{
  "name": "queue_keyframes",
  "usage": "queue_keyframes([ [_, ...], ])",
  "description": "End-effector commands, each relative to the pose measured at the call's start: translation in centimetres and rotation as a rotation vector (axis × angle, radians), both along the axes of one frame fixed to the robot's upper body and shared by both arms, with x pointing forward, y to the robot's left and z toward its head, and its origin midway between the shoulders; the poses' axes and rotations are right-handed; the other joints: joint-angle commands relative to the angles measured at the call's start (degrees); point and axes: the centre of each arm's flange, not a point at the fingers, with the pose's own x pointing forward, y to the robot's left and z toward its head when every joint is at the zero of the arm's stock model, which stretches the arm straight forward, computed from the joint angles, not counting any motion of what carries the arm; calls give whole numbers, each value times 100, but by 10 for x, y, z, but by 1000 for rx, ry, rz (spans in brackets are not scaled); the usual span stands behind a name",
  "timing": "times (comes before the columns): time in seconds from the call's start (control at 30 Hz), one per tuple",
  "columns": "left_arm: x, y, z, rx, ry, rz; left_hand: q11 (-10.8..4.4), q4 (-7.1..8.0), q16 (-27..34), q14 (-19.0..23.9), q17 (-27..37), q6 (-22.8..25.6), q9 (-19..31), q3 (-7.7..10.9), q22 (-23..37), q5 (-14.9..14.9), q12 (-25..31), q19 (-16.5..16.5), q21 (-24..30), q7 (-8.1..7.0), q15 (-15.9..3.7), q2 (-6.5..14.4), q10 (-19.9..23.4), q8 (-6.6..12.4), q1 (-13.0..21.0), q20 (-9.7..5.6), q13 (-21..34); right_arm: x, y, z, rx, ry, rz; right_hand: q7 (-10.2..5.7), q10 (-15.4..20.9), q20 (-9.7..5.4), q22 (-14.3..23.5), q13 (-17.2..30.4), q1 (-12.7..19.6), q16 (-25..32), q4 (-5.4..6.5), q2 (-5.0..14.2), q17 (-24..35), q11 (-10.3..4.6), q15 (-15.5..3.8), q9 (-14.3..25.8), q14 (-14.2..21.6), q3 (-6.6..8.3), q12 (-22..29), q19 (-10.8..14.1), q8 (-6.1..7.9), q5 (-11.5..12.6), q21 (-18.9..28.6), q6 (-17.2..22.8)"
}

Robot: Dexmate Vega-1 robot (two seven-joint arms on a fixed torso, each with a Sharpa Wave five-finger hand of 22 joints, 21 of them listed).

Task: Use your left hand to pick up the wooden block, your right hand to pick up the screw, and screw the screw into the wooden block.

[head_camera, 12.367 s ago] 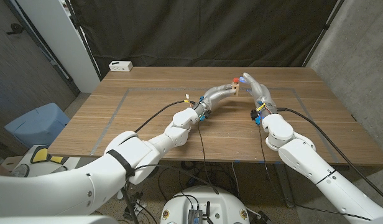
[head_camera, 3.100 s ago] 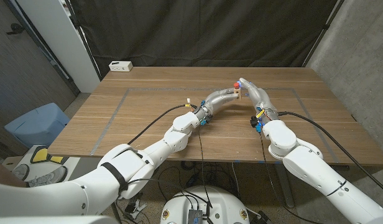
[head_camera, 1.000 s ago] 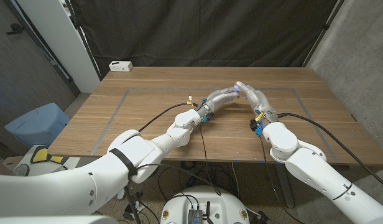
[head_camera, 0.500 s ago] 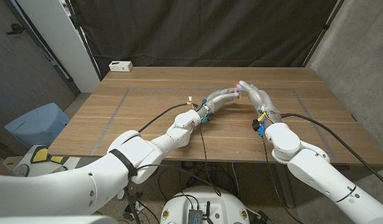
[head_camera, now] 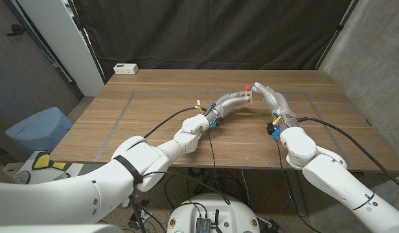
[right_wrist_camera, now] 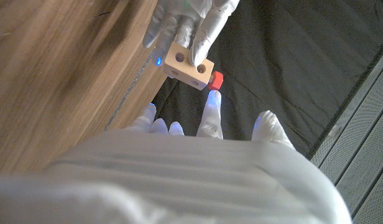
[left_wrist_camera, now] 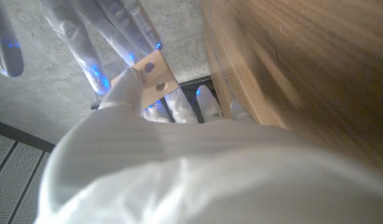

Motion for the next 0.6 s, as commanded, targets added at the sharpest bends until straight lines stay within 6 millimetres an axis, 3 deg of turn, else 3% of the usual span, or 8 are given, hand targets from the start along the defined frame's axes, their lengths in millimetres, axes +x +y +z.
queue_keyframes([
  [0.03, -1, 0, 2, 2, -11, -3, -2, 22, 19, 21, 12, 119, 25, 41, 24, 23, 35, 11, 43, 35, -166, 21, 31, 43, -52, 49, 9, 9, -7, 6, 2, -6, -7, 10, -2, 17, 11, 16, -45, 36, -17, -2, 4, 19, -10, 11, -40, 28, 9, 14, -22, 4, -2, -72],
  [0.6, -5, -1, 1, -6, -30, -7, 15, 18, 19, 16, 12, 125, 25, 37, 25, 23, 38, 7, 42, 34, -166, 16, 36, 45, -46, 42, 10, 21, -10, 8, 0, 9, 17, -12, -53, 25, 11, 16, -55, 26, -16, -15, 5, 8, -2, 10, -61, 23, -8, 6, -36, 1, -6, -174],
])
